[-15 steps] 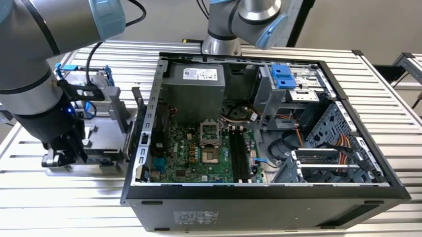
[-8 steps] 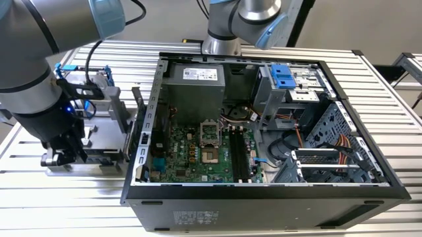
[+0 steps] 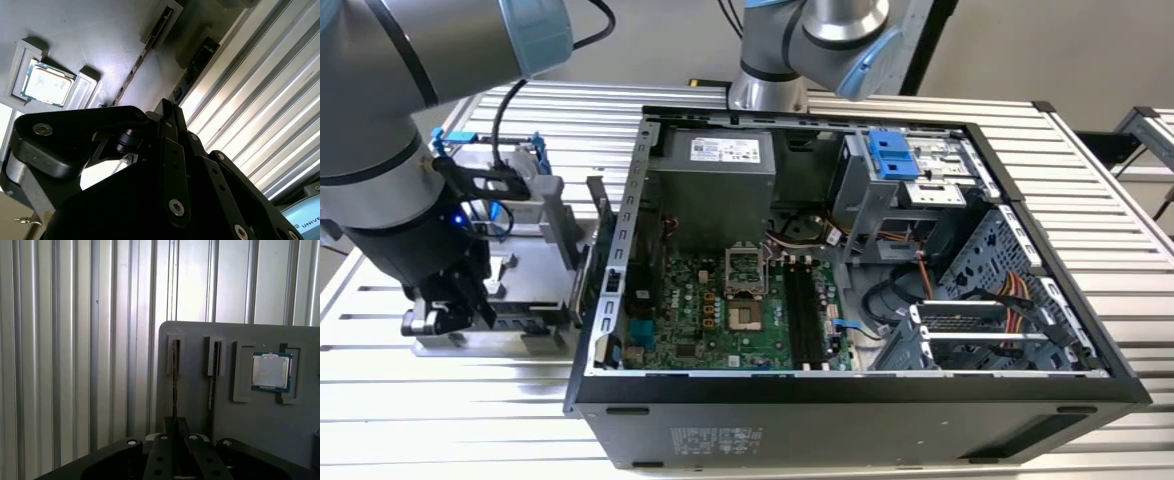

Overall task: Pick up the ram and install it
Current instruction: 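Pick up the ram and move it above insertion slot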

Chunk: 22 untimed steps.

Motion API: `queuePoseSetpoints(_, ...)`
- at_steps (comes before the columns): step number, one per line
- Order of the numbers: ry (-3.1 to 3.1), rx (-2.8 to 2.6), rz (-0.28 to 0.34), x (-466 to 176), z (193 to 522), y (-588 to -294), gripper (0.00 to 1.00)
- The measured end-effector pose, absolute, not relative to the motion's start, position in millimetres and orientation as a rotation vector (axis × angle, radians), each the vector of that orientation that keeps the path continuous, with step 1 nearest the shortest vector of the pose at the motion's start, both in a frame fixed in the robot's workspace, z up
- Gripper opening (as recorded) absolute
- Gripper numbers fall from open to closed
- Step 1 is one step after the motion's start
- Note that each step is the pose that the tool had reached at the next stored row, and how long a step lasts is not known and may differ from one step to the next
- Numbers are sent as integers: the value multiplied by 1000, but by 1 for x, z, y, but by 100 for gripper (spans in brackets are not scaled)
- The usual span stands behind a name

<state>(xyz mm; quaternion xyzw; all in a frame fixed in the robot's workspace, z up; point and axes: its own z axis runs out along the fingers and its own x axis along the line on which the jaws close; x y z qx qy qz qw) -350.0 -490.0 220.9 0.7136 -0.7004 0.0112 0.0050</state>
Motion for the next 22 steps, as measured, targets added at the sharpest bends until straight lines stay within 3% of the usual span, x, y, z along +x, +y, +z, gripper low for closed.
queuePoseSetpoints(22,-2193,2235,35,-350,227,-490,0)
